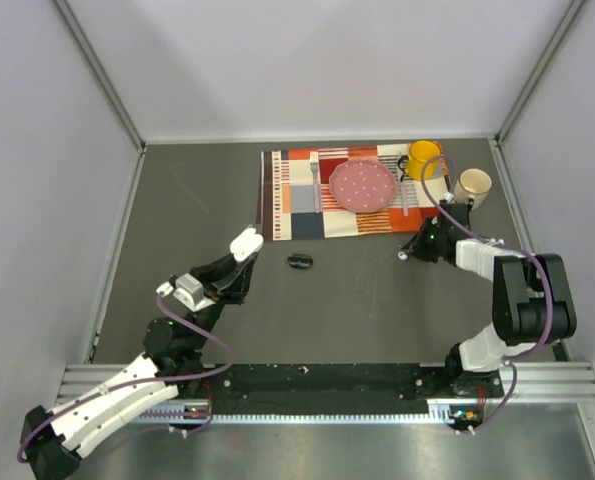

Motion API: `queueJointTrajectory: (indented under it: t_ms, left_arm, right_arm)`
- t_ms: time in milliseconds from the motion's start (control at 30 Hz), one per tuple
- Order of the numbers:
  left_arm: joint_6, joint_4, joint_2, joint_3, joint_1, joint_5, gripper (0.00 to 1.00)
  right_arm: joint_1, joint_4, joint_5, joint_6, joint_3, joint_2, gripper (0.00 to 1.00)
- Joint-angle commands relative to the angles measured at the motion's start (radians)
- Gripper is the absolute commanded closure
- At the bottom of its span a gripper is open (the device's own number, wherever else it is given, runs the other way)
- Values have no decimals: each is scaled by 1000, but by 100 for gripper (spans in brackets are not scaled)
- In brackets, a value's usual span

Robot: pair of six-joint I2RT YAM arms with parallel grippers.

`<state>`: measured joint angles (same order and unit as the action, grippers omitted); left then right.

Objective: Insert the wireless bluetooth earbuds into the charging case
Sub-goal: Pick up the earbud from the center of the board.

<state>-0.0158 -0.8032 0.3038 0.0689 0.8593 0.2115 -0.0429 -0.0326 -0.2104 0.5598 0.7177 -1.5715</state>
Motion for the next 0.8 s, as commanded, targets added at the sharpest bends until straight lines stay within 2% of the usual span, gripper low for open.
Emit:
queueJointTrajectory:
  t_ms: [0,200,267,400,767]
  left_arm:
    - [13,-53,12,0,3,9,100]
    - [14,-48,9,2,3,9,100]
    - [14,-44,1,2,1,11,100]
    - [13,-34,-8,0,3,14,100]
    - [14,-34,-14,-6,3,16,100]
  right_arm:
    - [-37,-52,-7,64,-79,71,89]
    - [-81,-17,0,144,-156,159,78]
    - [-89,-4,17,167,-191,186,70]
    - [-91,-16,60,167,-219,251,69]
    - [-115,8,2,190,-231,257,68]
